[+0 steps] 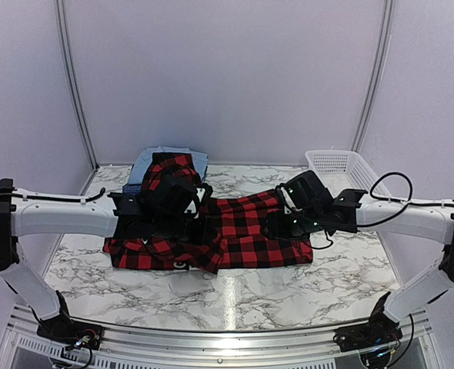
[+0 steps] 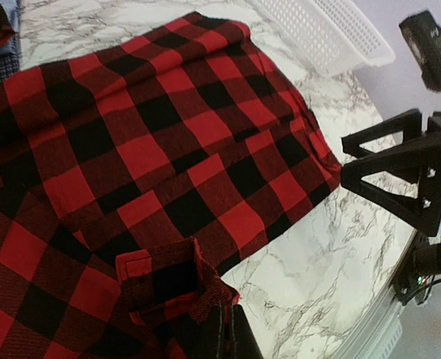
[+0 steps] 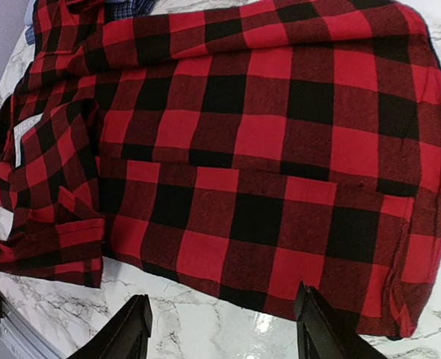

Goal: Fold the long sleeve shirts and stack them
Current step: Place the sleeve of the 1/3-folded shirt.

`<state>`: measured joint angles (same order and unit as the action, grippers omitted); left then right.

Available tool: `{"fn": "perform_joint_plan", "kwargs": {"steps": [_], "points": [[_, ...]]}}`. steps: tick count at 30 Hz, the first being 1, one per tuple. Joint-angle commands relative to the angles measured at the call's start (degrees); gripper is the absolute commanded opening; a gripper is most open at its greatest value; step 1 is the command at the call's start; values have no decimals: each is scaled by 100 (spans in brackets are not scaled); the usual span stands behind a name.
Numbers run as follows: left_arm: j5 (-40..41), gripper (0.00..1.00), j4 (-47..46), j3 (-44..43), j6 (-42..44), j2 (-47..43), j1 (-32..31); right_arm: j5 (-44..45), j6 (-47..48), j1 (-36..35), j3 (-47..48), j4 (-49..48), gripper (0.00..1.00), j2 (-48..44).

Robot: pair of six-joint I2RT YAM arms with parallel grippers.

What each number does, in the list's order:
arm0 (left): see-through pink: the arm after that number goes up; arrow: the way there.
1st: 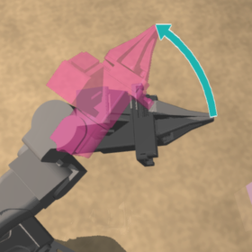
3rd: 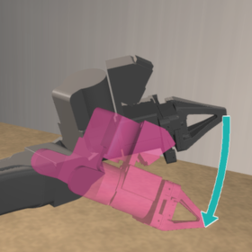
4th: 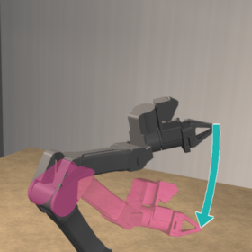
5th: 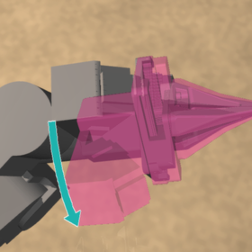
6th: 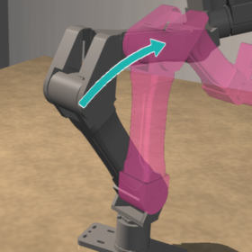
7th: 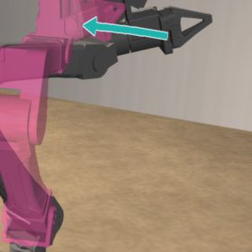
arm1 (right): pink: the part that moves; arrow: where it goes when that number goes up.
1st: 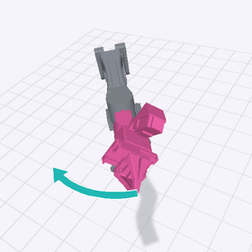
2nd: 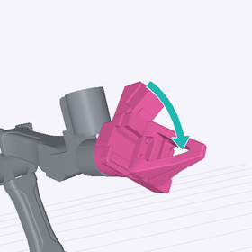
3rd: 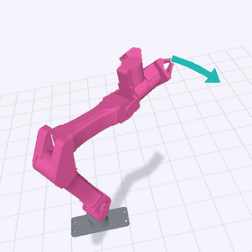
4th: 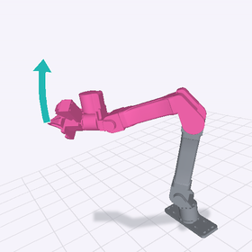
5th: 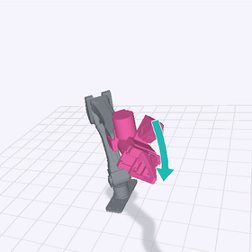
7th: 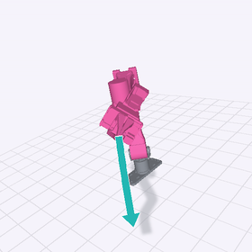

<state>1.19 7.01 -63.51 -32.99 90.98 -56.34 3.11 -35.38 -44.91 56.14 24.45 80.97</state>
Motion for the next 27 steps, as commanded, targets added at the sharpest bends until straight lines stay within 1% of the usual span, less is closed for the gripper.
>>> {"fn": "perform_joint_plan", "kwargs": {"steps": [1, 5, 7, 12, 13, 15, 17, 21, 23, 25, 27], "points": [[41, 7, -309, 74, 220, 235, -381, 63, -297, -361, -102, -321, 62, 112], [21, 32, -307, 126, 382, 314, -635, 57, -519, -604, -259, -505, 63, 123], [-3, 40, -324, 172, 392, 270, -703, 68, -626, -732, -306, -573, 63, 164], [-102, 42, -441, 517, 279, 26, -756, 237, -916, -1113, -385, -648, 63, 283], [-269, 42, -502, 616, 233, -52, -756, 297, -969, -1167, -418, -663, 63, 306], [-313, 42, -590, 806, 143, -216, -779, 319, -1096, -1259, -476, -722, 63, 343], [-298, 42, -646, 1036, 48, -538, -812, 388, -1208, -1351, -526, -785, 64, 362], [-327, 44, -1197, 1547, -173, -1242, -826, 438, -1371, -1507, -514, -893, 64, 465], [-177, 45, -1196, 1732, -246, -1537, -826, 506, -1413, -1615, -422, -885, 64, 564], [586, 48, -896, 1852, -382, -1796, -798, 574, -1453, -1695, -343, -845, 64, 659], [1069, 50, -549, 1909, -549, -1838, -583, 622, -1499, -1743, -299, -800, 64, 712]]}}
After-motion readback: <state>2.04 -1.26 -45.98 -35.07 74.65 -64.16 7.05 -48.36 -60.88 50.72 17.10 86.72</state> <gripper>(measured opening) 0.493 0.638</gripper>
